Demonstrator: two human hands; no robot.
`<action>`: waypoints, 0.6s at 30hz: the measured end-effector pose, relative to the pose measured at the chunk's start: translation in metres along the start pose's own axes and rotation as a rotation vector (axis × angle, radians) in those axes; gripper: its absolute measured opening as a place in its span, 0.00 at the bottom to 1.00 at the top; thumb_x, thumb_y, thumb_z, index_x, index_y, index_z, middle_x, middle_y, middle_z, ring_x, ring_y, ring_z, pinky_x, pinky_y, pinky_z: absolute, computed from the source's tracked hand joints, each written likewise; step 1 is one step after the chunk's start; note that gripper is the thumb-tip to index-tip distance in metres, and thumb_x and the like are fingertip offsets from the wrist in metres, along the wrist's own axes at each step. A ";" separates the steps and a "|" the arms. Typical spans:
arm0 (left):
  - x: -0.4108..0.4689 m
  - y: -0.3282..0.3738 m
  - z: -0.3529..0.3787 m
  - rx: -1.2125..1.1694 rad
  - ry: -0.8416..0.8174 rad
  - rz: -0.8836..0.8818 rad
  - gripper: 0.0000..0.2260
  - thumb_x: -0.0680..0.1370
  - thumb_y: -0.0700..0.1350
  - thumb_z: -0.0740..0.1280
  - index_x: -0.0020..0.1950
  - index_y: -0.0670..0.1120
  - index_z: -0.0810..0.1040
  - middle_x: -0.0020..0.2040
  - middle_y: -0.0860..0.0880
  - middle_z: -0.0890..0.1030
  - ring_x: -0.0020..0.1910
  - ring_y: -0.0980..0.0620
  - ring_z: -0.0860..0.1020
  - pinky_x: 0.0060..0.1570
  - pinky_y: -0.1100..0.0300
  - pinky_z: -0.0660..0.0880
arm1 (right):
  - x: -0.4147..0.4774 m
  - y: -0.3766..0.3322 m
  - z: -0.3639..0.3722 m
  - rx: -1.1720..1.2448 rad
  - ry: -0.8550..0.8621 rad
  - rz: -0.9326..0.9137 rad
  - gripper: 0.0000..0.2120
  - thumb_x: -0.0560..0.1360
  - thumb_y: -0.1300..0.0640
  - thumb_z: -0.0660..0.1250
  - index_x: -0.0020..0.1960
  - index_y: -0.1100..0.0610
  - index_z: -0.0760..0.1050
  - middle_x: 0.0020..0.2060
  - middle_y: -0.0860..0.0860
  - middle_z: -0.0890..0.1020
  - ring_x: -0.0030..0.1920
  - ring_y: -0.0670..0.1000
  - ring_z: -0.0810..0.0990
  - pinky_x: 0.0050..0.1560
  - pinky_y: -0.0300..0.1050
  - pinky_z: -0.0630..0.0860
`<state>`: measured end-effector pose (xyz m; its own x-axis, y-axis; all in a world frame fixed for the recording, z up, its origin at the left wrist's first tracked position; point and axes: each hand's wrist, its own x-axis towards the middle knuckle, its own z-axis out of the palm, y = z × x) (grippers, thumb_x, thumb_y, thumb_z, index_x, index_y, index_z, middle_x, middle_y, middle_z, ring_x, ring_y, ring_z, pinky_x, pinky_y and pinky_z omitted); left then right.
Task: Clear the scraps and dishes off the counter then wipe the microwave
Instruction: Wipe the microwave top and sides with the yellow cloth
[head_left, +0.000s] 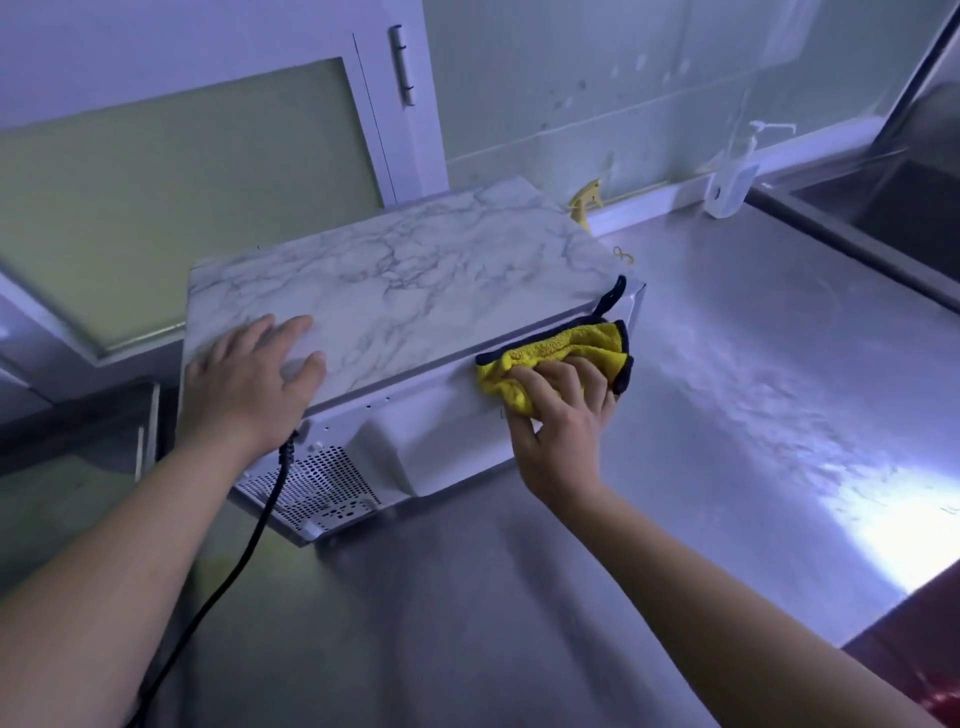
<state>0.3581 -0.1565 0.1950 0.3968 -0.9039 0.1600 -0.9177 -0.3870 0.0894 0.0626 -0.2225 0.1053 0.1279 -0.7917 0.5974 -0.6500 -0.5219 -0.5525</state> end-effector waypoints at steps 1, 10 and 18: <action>0.000 0.000 0.000 -0.004 0.004 0.000 0.29 0.76 0.67 0.47 0.76 0.61 0.62 0.79 0.50 0.63 0.76 0.45 0.61 0.74 0.43 0.57 | 0.000 0.001 0.003 0.014 0.024 0.006 0.13 0.73 0.53 0.70 0.57 0.51 0.82 0.54 0.49 0.80 0.63 0.61 0.69 0.60 0.64 0.66; -0.002 0.001 -0.002 -0.014 0.019 -0.006 0.29 0.76 0.67 0.47 0.76 0.61 0.62 0.78 0.51 0.64 0.76 0.46 0.62 0.74 0.43 0.56 | -0.018 0.004 0.041 0.208 0.323 0.064 0.12 0.76 0.56 0.68 0.59 0.50 0.77 0.51 0.56 0.76 0.60 0.64 0.69 0.68 0.57 0.63; -0.001 0.002 -0.003 -0.037 0.043 -0.012 0.28 0.75 0.66 0.51 0.74 0.62 0.65 0.77 0.51 0.66 0.74 0.45 0.63 0.72 0.42 0.58 | -0.029 0.000 0.075 0.310 0.471 0.265 0.14 0.76 0.54 0.65 0.61 0.50 0.73 0.55 0.52 0.68 0.61 0.60 0.66 0.70 0.57 0.61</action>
<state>0.3563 -0.1560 0.1981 0.4090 -0.8901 0.2009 -0.9118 -0.3902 0.1275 0.1151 -0.2229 0.0442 -0.3983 -0.7189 0.5697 -0.3575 -0.4503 -0.8182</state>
